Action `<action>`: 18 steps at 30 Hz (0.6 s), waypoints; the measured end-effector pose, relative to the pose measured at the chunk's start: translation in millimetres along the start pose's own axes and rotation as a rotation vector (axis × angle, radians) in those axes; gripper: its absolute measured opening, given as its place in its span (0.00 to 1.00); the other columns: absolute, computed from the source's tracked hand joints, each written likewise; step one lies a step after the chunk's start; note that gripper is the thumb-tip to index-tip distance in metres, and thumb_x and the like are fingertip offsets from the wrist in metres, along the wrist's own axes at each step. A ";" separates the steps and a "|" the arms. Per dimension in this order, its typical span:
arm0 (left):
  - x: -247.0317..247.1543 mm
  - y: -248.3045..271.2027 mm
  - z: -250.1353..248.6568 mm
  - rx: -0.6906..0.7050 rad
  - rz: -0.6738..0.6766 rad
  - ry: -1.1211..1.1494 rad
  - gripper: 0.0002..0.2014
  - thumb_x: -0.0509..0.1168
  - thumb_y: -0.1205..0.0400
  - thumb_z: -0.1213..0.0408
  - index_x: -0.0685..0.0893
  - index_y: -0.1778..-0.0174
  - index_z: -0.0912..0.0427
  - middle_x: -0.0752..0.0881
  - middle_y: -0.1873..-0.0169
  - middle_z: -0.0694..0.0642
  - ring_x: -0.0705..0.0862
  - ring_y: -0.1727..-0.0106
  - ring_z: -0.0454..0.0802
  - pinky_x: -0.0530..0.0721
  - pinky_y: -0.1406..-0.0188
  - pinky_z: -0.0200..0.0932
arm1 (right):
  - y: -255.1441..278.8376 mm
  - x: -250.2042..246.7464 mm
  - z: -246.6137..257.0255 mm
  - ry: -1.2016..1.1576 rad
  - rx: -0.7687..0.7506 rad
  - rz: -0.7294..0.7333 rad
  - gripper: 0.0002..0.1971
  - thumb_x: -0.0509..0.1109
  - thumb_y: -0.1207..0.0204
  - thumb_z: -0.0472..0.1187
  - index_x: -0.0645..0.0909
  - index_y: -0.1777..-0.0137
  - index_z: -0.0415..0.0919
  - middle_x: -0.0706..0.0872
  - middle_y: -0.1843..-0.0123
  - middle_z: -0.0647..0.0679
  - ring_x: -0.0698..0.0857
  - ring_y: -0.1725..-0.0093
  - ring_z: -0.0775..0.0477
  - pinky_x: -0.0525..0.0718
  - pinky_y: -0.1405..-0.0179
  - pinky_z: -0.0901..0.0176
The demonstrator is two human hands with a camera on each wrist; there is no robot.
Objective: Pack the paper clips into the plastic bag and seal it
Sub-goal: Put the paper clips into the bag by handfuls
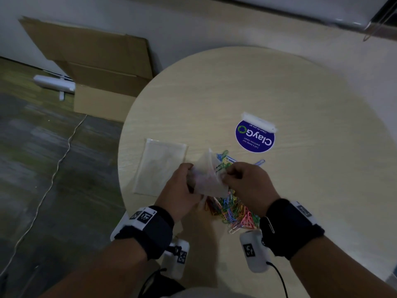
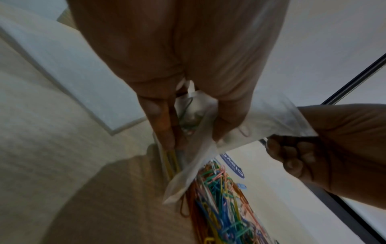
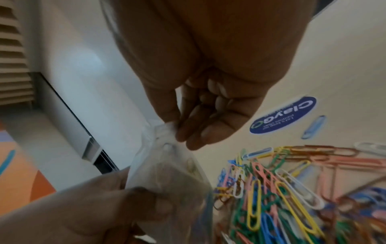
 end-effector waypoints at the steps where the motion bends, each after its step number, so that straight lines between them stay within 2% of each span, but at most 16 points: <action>1: -4.3 3.2 -3.8 0.007 0.004 -0.029 0.41 0.81 0.30 0.60 0.66 0.25 0.41 0.74 0.31 0.46 0.85 0.45 0.48 0.87 0.51 0.47 | 2.3 -2.5 4.3 -0.009 -0.013 -0.042 0.03 0.73 0.28 0.43 0.85 0.61 0.47 0.87 0.69 0.52 0.83 0.69 0.56 0.79 0.67 0.56; 2: -9.3 7.3 -8.1 0.026 0.008 -0.054 0.44 0.82 0.30 0.57 0.64 0.22 0.42 0.69 0.30 0.43 0.85 0.46 0.44 0.87 0.52 0.44 | 4.2 -4.3 8.0 -0.042 -0.028 -0.077 0.01 0.73 0.28 0.42 0.84 0.59 0.49 0.87 0.68 0.50 0.85 0.67 0.53 0.80 0.67 0.55; 3: -15.4 12.4 -13.5 0.056 0.009 -0.079 0.46 0.83 0.32 0.53 0.63 0.22 0.40 0.64 0.31 0.41 0.83 0.47 0.39 0.86 0.53 0.41 | 6.5 -5.3 11.3 -0.066 -0.043 -0.102 0.04 0.72 0.29 0.41 0.84 0.57 0.51 0.87 0.68 0.49 0.85 0.67 0.50 0.81 0.66 0.55; 4: -21.8 17.5 -19.3 0.095 -0.001 -0.100 0.46 0.84 0.33 0.50 0.63 0.24 0.38 0.62 0.33 0.38 0.82 0.46 0.35 0.86 0.54 0.40 | 8.6 -4.9 13.5 -0.073 -0.062 -0.116 0.06 0.72 0.29 0.41 0.83 0.56 0.54 0.87 0.69 0.49 0.85 0.67 0.50 0.81 0.66 0.58; 5: -27.8 21.6 -24.4 0.132 -0.027 -0.099 0.41 0.83 0.32 0.48 0.66 0.28 0.36 0.62 0.34 0.38 0.80 0.45 0.35 0.85 0.55 0.40 | 10.5 -4.1 15.4 -0.064 -0.071 -0.123 0.06 0.72 0.29 0.40 0.82 0.56 0.55 0.86 0.70 0.51 0.85 0.67 0.51 0.80 0.67 0.60; 7: -37.4 26.1 -35.4 0.183 -0.135 -0.008 0.21 0.76 0.26 0.45 0.74 0.43 0.39 0.71 0.41 0.44 0.81 0.48 0.44 0.85 0.56 0.46 | 12.6 -1.3 18.4 -0.063 -0.080 -0.129 0.05 0.73 0.30 0.40 0.82 0.59 0.53 0.86 0.70 0.53 0.85 0.67 0.52 0.81 0.66 0.58; 8: -39.7 25.9 -41.4 0.175 -0.174 0.030 0.13 0.70 0.23 0.43 0.77 0.51 0.44 0.76 0.48 0.48 0.81 0.52 0.48 0.83 0.57 0.50 | 12.5 0.2 18.7 -0.072 -0.080 -0.134 0.04 0.73 0.30 0.40 0.82 0.60 0.52 0.86 0.70 0.53 0.85 0.67 0.52 0.82 0.65 0.57; 10: -36.9 18.7 -48.4 0.120 -0.163 0.007 0.22 0.61 0.18 0.38 0.80 0.62 0.55 0.80 0.63 0.57 0.81 0.62 0.53 0.79 0.60 0.54 | 11.7 1.8 19.4 -0.092 -0.073 -0.133 0.04 0.73 0.30 0.40 0.81 0.62 0.50 0.86 0.69 0.53 0.85 0.66 0.53 0.84 0.63 0.53; 11: -34.1 15.4 -51.0 0.084 -0.117 -0.036 0.24 0.60 0.17 0.39 0.80 0.64 0.57 0.81 0.66 0.60 0.81 0.66 0.54 0.79 0.62 0.53 | 11.9 2.0 20.4 -0.095 -0.066 -0.126 0.04 0.73 0.29 0.40 0.81 0.63 0.49 0.87 0.69 0.54 0.85 0.66 0.54 0.85 0.62 0.52; 13: -29.8 13.8 -57.0 0.096 -0.057 -0.120 0.19 0.63 0.14 0.50 0.80 0.67 0.58 0.81 0.69 0.61 0.80 0.68 0.55 0.80 0.64 0.53 | 13.9 1.3 21.8 -0.089 -0.066 -0.114 0.04 0.73 0.29 0.40 0.81 0.63 0.49 0.87 0.68 0.55 0.84 0.66 0.57 0.85 0.62 0.52; 15: -32.6 14.9 -59.4 0.139 -0.075 -0.079 0.16 0.63 0.14 0.58 0.78 0.67 0.60 0.81 0.68 0.63 0.80 0.67 0.58 0.80 0.64 0.54 | 16.5 0.0 21.7 -0.091 -0.078 -0.123 0.05 0.73 0.29 0.41 0.81 0.64 0.47 0.87 0.69 0.54 0.84 0.67 0.56 0.85 0.63 0.54; 18: -36.2 19.4 -60.8 0.182 -0.049 0.025 0.16 0.61 0.12 0.60 0.74 0.65 0.63 0.76 0.68 0.63 0.73 0.70 0.57 0.73 0.68 0.52 | 18.0 -2.8 19.7 -0.121 -0.082 -0.105 0.08 0.73 0.28 0.47 0.78 0.63 0.47 0.82 0.72 0.54 0.77 0.72 0.55 0.79 0.68 0.57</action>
Point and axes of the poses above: each hand's wrist, its own y-axis away from the middle knuckle, its own x-axis out of the palm, z = x × y, the point moved 3 cm from there along -y, towards the middle knuckle
